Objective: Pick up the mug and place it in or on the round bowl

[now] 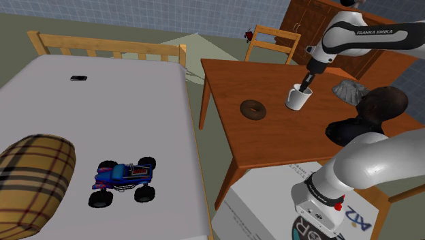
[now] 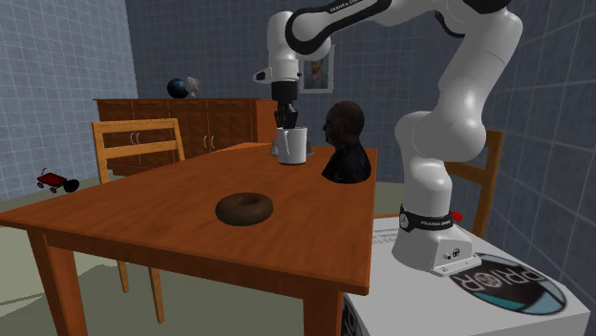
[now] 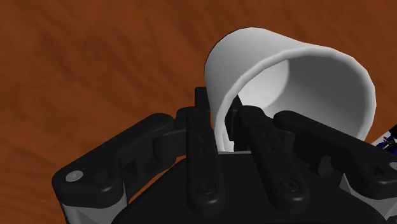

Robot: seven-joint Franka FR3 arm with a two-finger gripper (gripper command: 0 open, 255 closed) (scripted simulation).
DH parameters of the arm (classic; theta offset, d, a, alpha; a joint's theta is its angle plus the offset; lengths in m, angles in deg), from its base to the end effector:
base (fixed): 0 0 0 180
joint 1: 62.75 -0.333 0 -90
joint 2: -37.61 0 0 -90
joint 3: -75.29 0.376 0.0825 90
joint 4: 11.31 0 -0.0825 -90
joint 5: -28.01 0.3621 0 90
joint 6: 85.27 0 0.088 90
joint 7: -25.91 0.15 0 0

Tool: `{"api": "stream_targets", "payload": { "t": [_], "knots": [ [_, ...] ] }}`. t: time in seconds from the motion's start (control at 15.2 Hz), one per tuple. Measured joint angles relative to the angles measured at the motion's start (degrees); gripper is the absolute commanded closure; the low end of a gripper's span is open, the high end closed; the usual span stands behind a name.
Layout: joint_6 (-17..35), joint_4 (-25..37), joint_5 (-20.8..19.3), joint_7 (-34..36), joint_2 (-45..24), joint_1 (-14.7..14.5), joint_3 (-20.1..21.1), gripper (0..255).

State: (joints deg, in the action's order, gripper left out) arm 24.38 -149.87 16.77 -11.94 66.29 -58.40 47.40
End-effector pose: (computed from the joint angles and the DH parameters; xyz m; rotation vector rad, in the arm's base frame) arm 0.2838 -0.2239 0.4819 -3.0604 -0.3481 0.0217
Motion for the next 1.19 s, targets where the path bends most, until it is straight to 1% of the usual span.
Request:
{"api": "stream_targets", "payload": {
  "t": [0.13,0.46,0.59,0.73,0.86,1.06,1.19],
  "knots": [
    [-0.24,1.22,1.01,1.19,-1.11,-1.01,0.95,255],
    [-0.31,5.96,4.64,5.33,-6.20,-4.61,3.98,255],
    [-0.61,8.90,6.17,6.63,-9.01,-6.00,4.92,255],
    [0.17,10.34,7.56,8.56,-11.36,-7.39,6.22,255],
    [-0.75,14.10,8.99,9.75,-14.36,-8.61,7.08,255],
    [-0.87,17.49,10.51,11.10,-17.77,-9.84,8.03,255],
    [0.33,16.74,10.71,11.18,-18.27,-9.95,8.08,255]
  ]
}}
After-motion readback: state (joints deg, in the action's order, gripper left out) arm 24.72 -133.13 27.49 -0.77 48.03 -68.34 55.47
